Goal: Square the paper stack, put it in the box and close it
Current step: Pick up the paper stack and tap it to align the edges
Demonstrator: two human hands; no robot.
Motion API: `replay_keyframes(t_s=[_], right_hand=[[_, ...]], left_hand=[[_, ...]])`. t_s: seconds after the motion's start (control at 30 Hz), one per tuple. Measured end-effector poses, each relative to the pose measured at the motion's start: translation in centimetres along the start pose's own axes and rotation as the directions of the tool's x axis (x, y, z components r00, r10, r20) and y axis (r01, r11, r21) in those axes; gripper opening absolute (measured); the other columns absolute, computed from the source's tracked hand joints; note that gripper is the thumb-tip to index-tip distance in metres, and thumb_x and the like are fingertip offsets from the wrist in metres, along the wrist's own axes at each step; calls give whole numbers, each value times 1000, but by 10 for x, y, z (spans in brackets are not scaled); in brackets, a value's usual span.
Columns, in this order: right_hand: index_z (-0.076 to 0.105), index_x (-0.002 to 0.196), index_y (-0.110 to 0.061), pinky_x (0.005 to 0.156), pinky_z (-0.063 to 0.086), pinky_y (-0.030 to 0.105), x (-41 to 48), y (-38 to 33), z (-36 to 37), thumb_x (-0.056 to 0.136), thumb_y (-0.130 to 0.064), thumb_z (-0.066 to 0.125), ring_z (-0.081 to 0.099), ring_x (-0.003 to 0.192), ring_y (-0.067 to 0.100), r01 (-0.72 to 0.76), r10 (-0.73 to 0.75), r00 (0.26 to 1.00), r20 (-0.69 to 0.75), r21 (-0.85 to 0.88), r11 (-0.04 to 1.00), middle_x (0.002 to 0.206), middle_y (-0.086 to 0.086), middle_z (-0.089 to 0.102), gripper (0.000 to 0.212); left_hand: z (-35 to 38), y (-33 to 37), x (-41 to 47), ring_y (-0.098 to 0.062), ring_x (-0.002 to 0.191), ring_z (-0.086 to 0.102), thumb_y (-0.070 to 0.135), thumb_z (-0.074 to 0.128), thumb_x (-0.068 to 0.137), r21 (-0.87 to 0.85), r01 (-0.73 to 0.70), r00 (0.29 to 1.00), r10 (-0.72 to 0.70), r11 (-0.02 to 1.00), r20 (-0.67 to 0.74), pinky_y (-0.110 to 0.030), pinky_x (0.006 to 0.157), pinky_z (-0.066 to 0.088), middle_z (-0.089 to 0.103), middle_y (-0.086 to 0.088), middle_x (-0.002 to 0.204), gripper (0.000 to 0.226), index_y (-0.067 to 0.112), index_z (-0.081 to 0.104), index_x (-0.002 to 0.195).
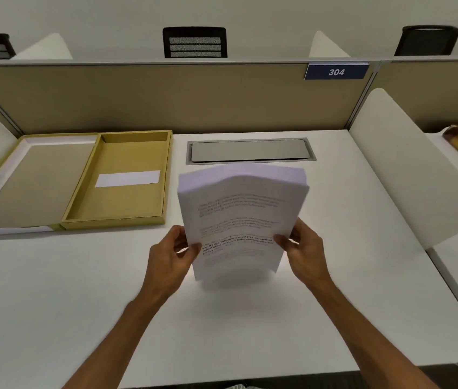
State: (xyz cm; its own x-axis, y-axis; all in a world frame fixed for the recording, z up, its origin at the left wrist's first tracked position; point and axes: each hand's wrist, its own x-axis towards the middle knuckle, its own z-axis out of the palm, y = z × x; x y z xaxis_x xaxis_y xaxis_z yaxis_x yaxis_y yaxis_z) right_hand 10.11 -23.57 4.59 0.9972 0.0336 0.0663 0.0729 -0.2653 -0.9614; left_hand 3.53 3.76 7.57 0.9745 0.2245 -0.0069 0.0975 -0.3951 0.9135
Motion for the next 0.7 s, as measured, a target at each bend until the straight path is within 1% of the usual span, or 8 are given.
replay_keyframes(t_s=[0.1,0.17,0.3,0.37,0.47,0.6,0.63,0.7], right_hand=[[64,120,-14,72,49,6,-7,3,1,88,8,62,67,92,-1,74,-74,997,-1,-58,996,99,-23,71,39],[62,122,-11,71,46,3,-11,9,2,89,10,60,66,91,-4,96,-94,995,25,-91,991,95,-28,70,39],[60,127,-12,74,45,0,-16,19,7,91,10,58,63,95,-10,75,-65,994,91,-116,990,98,-35,68,42],[60,128,-12,74,45,0,-16,19,9,91,9,58,63,96,-10,83,-72,994,87,-129,988,99,-36,68,42],[62,125,-15,73,45,-1,-14,12,10,90,10,60,63,95,-11,92,-84,995,62,-137,986,98,-39,67,43],[57,116,-41,71,45,-2,-14,4,9,90,6,60,62,94,-14,118,-111,992,56,-149,982,98,-40,65,54],[58,118,-38,72,45,-2,-15,6,10,91,6,60,62,94,-14,114,-106,993,58,-155,981,97,-39,66,52],[60,123,-23,74,46,-1,-19,14,11,91,7,60,63,94,-12,110,-101,993,65,-163,980,99,-31,68,44]], left_hand=[[-2,-5,-10,6,99,66,10,68,90,-15,-66,998,66,998,-19,-7,80,52,69,20,107,32,30,60,113],[-1,-11,-12,7,101,65,7,66,91,-9,-60,998,60,998,-13,-6,80,50,68,20,109,34,24,59,120],[3,-19,-14,17,97,61,6,62,94,18,3,1000,-4,1000,16,0,75,46,66,25,106,33,29,56,116],[4,-19,-12,15,96,63,5,60,94,27,5,1000,-5,1000,-1,-1,76,47,65,26,105,35,30,55,117],[5,-16,-10,3,92,66,2,61,93,38,8,1000,-7,999,-30,-9,81,49,65,24,104,37,28,56,118],[5,-14,-10,-8,92,65,2,61,93,52,2,998,1,999,-58,-23,88,51,66,16,107,37,28,55,119],[5,-15,-10,-9,93,65,3,60,93,57,2,999,1,998,-53,-25,89,52,66,15,108,37,29,54,119],[4,-18,-12,-12,96,65,5,58,95,58,16,999,-14,998,-33,-32,92,53,66,12,110,37,26,53,124]])
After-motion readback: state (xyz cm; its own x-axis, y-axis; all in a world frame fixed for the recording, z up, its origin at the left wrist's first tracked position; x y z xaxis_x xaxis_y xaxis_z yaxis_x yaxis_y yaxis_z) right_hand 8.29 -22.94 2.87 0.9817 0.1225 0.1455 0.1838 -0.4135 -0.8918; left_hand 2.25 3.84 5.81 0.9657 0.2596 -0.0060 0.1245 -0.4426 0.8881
